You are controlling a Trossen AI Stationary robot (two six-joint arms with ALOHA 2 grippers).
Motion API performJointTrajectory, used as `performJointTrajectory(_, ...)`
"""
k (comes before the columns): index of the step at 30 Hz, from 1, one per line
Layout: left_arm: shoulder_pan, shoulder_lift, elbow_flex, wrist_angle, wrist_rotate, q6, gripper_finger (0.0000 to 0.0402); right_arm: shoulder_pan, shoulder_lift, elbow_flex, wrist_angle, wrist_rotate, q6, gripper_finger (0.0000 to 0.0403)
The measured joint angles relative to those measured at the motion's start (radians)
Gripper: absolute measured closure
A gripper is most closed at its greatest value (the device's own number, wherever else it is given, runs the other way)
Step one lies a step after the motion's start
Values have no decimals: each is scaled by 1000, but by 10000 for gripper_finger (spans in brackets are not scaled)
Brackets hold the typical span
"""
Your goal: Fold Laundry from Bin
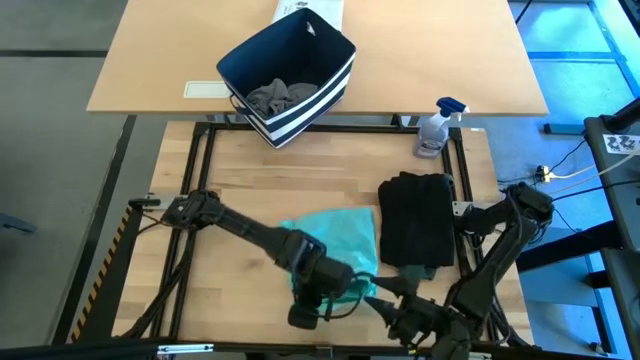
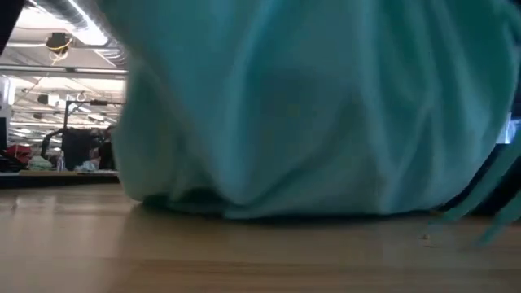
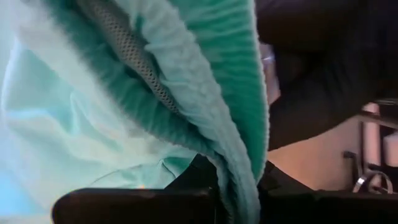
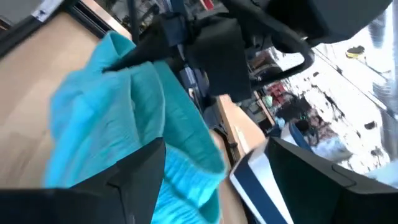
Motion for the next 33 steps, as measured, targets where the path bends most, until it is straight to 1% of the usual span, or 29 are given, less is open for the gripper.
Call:
performJointTrajectory(3,50,0,0,0,61,71,383,17,-21,0,-104,50,90,121)
performJointTrajectory(9,170,-1,0,-19,75,204,383,39,-34,0,-284,84,289,121)
performJointTrajectory(11,212,-3,-1,-25,81,245,383,39,-35,0,-366,84,379,121)
performJointTrajectory(14,273,-6,-34,-3,100,284,383,37,-35,0,-507,83,530,121)
performJointTrajectory(16,298,-6,-59,7,91,304,383,37,-35,0,-602,82,639,121)
performJointTrajectory(18,306,-13,-104,50,87,331,383,35,-35,0,-694,83,744,121)
performJointTrajectory(21,305,-58,-221,149,97,351,383,36,-35,-1,-812,88,871,121)
performJointTrajectory(25,314,-168,-455,344,98,327,383,35,-35,-1,-894,85,971,121)
performJointTrajectory(27,325,-252,-584,457,99,296,383,35,-35,-1,-905,84,979,121)
performJointTrajectory(29,343,-333,-695,538,106,260,383,35,-35,-1,-908,91,979,121)
performJointTrajectory(31,376,-399,-789,595,102,218,383,35,-35,-1,-912,104,979,121)
performJointTrajectory(33,412,-435,-866,621,103,185,383,22,-35,-1,-910,109,979,121)
